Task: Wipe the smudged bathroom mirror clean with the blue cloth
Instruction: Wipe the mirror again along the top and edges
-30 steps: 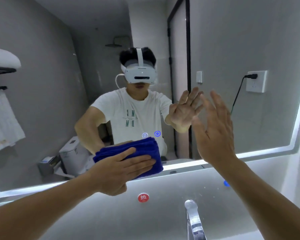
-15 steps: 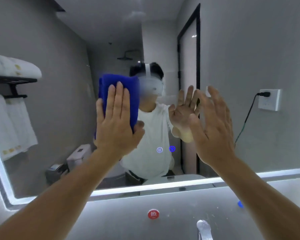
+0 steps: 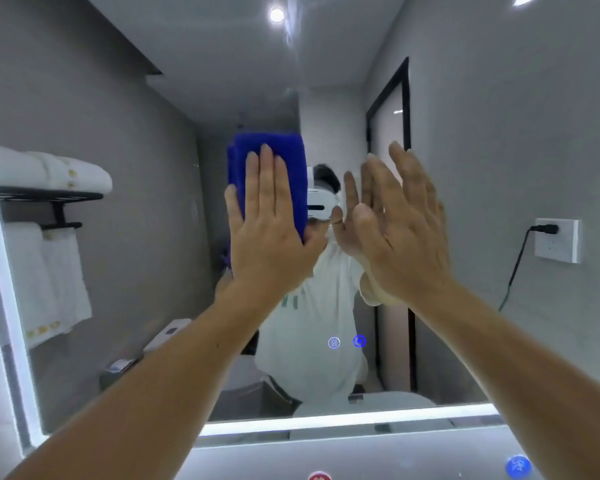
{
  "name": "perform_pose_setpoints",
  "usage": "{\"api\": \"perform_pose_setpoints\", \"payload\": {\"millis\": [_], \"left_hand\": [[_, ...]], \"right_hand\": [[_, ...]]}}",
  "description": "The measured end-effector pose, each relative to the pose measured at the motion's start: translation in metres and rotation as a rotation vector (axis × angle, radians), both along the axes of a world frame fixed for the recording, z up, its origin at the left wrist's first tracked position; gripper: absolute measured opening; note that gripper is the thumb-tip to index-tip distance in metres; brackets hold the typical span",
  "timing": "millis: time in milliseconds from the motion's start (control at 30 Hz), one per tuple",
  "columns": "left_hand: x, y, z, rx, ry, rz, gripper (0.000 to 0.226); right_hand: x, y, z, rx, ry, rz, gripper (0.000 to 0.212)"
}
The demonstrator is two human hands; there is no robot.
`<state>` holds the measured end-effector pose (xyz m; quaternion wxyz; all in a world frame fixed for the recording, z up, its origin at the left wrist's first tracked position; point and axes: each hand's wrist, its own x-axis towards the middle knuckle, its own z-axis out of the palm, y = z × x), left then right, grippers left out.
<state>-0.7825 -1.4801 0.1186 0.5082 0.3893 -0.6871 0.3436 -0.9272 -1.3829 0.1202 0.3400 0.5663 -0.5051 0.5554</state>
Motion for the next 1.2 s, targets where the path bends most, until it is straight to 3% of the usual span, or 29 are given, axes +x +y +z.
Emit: {"api": "perform_pose_setpoints", "payload": {"millis": [67,133,233,400,533,600,700,767,833,900,1033,1133,1200], "left_hand": [[0.004,0.002,-0.048,0.001,-0.095,-0.025,0.094],[0.009,-0.005,-0.055,-0.048,-0.159,-0.039,0.098],[-0.001,-0.015,0.029,-0.102,-0.122,-0.003,0.099],[-0.009,-0.011,0.192,-0.035,-0.023,0.010,0.095],[-0.014,-0.009,0.186,-0.085,-0.022,-0.009,0.092],[-0.015,-0.008,0.134,-0.160,-0.138,-0.021,0.096],[-0.004,-0.017,0.071,-0.295,-0.488,-0.013,0.086],[0.003,-0.023,0.102,-0.345,-0.656,0.007,0.086],[0.000,-0.020,0.163,-0.358,-0.701,0.036,0.091],[-0.009,-0.016,0.230,-0.297,-0.601,0.053,0.094],[-0.021,-0.007,0.335,-0.072,-0.180,0.048,0.101],[-0.035,-0.004,0.350,-0.028,-0.027,0.048,0.097],[-0.044,-0.004,0.320,-0.084,-0.057,0.027,0.097]], "right_hand": [[-0.003,0.003,-0.004,0.056,0.047,-0.036,0.058],[-0.007,0.001,-0.009,0.115,0.112,-0.088,0.063],[-0.007,-0.003,-0.002,0.057,0.066,0.023,0.062],[-0.013,-0.007,0.044,-0.120,0.102,-0.012,0.057],[-0.016,-0.005,0.072,-0.162,0.097,0.006,0.058],[-0.019,-0.005,0.078,-0.165,0.115,-0.006,0.059],[-0.027,-0.003,0.087,-0.174,0.121,-0.009,0.060],[-0.034,-0.001,0.095,-0.181,0.110,-0.003,0.060],[-0.037,-0.001,0.105,-0.208,0.125,-0.012,0.060],[-0.039,0.000,0.114,-0.248,0.141,-0.032,0.057],[-0.045,0.000,0.134,-0.267,0.163,-0.041,0.054],[-0.049,-0.001,0.147,-0.266,0.169,-0.041,0.055],[-0.049,-0.002,0.152,-0.261,0.169,-0.036,0.055]]}}
